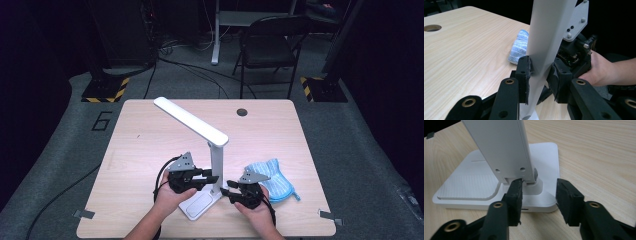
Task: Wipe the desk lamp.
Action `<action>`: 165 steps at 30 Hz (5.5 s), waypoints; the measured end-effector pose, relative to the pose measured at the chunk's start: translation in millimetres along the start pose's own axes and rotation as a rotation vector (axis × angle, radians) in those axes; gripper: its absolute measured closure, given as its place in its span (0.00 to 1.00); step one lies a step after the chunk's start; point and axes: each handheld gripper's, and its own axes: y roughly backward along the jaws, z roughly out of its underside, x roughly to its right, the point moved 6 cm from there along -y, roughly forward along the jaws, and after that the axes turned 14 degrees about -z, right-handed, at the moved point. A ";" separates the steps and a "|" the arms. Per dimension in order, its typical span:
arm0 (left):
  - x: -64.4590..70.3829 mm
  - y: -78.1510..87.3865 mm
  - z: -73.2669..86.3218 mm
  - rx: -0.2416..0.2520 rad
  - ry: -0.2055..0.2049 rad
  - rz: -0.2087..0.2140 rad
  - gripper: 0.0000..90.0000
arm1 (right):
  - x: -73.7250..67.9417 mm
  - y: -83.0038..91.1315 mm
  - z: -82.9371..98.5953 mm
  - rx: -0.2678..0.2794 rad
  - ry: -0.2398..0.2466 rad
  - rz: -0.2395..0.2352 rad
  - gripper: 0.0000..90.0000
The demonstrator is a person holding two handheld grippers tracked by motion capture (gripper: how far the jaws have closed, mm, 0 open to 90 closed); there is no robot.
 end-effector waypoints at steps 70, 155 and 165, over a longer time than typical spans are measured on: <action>-77.5 -7.1 95.1 -0.287 0.139 -0.365 0.13 | 28.7 -36.7 -58.1 -0.057 0.112 0.068 0.57; -63.8 -23.6 90.5 -0.241 0.044 -0.341 0.08 | 23.2 -30.1 -72.5 0.031 0.036 0.083 0.55; -70.4 -23.3 91.5 -0.260 0.056 -0.383 0.00 | 24.4 -31.4 -74.3 0.017 0.047 0.079 0.55</action>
